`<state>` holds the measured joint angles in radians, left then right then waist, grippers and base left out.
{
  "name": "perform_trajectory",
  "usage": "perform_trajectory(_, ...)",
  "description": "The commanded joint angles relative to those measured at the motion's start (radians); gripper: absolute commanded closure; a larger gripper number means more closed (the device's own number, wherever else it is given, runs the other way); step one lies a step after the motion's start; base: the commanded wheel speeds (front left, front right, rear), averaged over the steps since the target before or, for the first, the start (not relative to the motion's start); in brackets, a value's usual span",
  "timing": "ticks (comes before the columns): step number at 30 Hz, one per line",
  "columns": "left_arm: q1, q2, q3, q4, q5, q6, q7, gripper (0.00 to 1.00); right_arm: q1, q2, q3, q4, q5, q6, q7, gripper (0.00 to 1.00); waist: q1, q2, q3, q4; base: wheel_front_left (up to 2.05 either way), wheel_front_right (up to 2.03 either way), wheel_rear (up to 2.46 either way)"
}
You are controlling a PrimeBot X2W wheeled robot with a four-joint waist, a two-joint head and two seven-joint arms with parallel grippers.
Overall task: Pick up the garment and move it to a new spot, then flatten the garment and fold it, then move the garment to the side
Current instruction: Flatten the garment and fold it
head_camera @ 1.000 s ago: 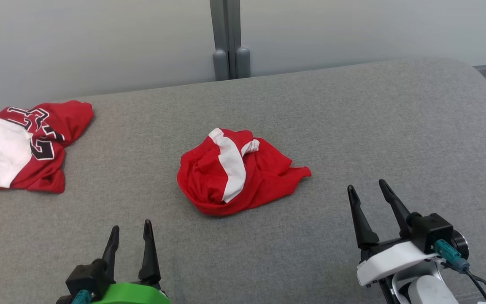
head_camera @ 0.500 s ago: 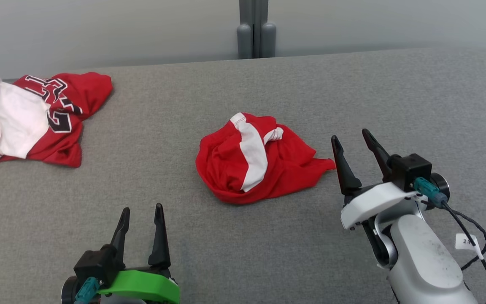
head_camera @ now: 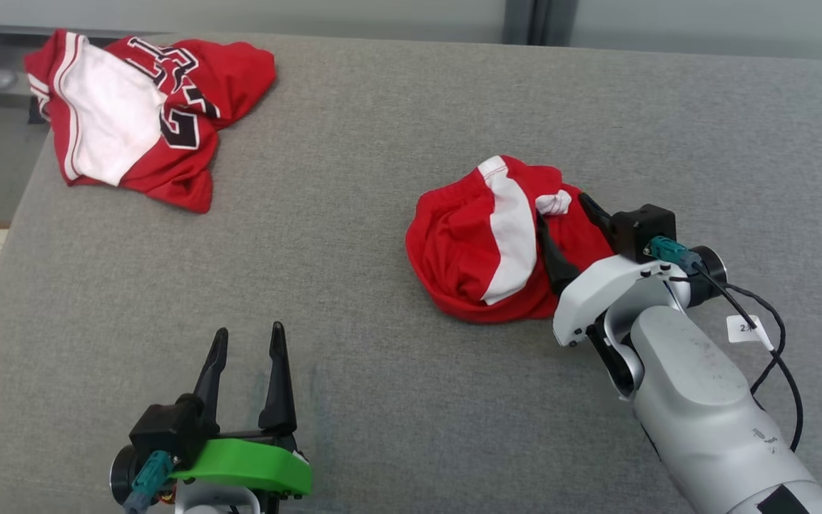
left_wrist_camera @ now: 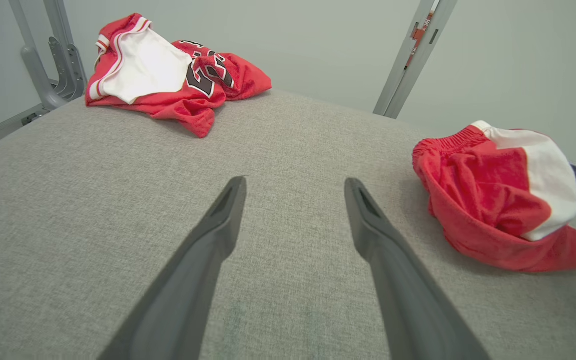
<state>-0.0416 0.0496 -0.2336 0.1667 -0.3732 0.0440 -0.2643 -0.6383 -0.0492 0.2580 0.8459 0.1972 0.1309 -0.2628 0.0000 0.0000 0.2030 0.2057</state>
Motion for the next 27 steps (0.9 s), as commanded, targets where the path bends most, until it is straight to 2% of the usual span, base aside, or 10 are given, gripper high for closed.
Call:
perform_trajectory(1,-0.017,0.002,0.0,-0.004,-0.005,0.003,0.0,0.0,-0.018,-0.006,0.007,0.007,0.011,0.0,-0.003,0.0,0.0,0.0,0.035,0.041,0.0,0.0,0.0)
perform_trajectory(2,-0.016,0.002,0.001,-0.005,-0.006,0.005,0.0,0.0,-0.021,-0.008,0.015,0.013,0.016,0.0,-0.003,0.47,0.0,0.0,0.035,0.043,0.0,0.0,0.0)
perform_trajectory(3,-0.015,0.002,0.001,-0.006,-0.006,0.006,0.0,0.0,-0.023,-0.009,0.019,0.015,0.018,0.0,-0.003,0.56,0.0,0.0,0.036,0.044,0.0,0.0,0.0)
perform_trajectory(4,-0.014,0.002,0.003,-0.006,-0.006,0.007,0.0,0.0,-0.026,-0.01,0.023,0.016,0.019,0.0,-0.003,0.79,0.0,0.0,0.036,0.043,0.0,0.0,0.0)
perform_trajectory(5,-0.015,0.002,0.005,-0.006,-0.006,0.008,0.0,0.0,-0.028,-0.011,0.028,0.015,0.02,0.0,-0.003,0.95,0.0,0.0,0.036,0.041,0.0,0.0,0.0)
perform_trajectory(6,-0.016,0.002,0.008,-0.007,-0.005,0.008,0.0,0.0,-0.032,-0.015,0.03,0.003,0.017,0.0,-0.003,1.0,0.0,0.0,0.037,0.037,0.0,0.0,0.0)
perform_trajectory(11,-0.017,0.002,0.011,-0.011,0.005,0.01,0.0,0.0,-0.02,-0.021,0.027,-0.076,-0.003,0.0,-0.003,1.0,0.0,0.0,0.034,0.001,0.0,0.0,0.0)
perform_trajectory(17,-0.016,0.002,0.012,-0.007,0.017,0.005,0.0,0.0,0.048,-0.036,-0.035,-0.212,-0.028,0.0,-0.003,1.0,0.0,0.0,0.008,-0.06,0.0,0.0,0.0)
perform_trajectory(27,0.009,0.002,0.029,0.0,0.029,0.006,0.0,0.0,0.291,-0.055,-0.186,-0.419,-0.071,0.0,-0.003,1.0,0.0,0.0,-0.05,-0.154,0.0,0.0,0.0)
